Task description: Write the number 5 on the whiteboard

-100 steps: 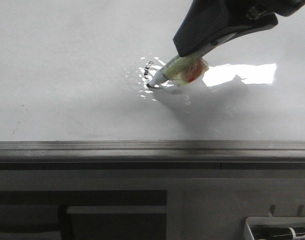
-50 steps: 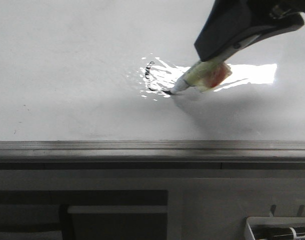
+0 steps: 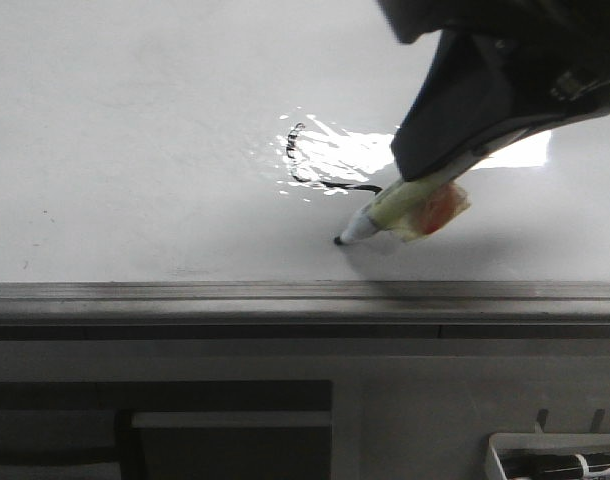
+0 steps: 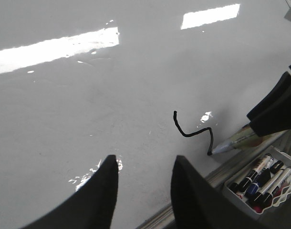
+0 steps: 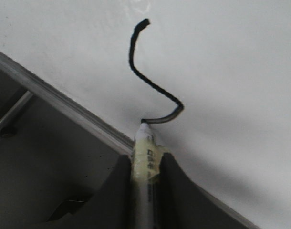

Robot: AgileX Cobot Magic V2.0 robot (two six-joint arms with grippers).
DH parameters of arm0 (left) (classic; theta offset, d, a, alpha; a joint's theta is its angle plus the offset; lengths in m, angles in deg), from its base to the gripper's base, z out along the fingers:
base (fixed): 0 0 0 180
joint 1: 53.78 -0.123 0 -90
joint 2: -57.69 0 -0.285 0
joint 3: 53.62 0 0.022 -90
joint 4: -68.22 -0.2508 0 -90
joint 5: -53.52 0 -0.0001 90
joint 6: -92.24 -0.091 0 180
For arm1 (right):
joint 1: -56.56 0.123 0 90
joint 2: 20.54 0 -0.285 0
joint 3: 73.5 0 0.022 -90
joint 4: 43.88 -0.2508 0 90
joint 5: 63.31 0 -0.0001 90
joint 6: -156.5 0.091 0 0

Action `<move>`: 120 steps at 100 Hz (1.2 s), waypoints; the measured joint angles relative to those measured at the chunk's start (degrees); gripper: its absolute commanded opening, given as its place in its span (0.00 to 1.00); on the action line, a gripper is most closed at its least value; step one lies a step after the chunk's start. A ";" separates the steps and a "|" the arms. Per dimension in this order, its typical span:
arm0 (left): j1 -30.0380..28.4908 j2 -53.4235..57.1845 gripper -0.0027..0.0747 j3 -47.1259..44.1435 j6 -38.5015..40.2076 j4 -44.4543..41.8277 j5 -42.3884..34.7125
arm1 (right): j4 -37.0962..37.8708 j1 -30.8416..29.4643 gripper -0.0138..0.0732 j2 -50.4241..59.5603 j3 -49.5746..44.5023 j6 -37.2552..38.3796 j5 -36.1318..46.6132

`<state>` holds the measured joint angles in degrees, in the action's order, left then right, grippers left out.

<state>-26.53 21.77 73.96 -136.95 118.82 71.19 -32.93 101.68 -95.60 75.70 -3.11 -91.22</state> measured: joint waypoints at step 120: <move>0.00 0.00 0.34 0.00 0.00 0.10 2.34 | 8.82 1.65 0.11 -2.41 6.87 0.14 3.29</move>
<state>-26.53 21.77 73.96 -136.95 118.92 73.53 -24.11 103.33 -98.01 82.57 -2.97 -87.93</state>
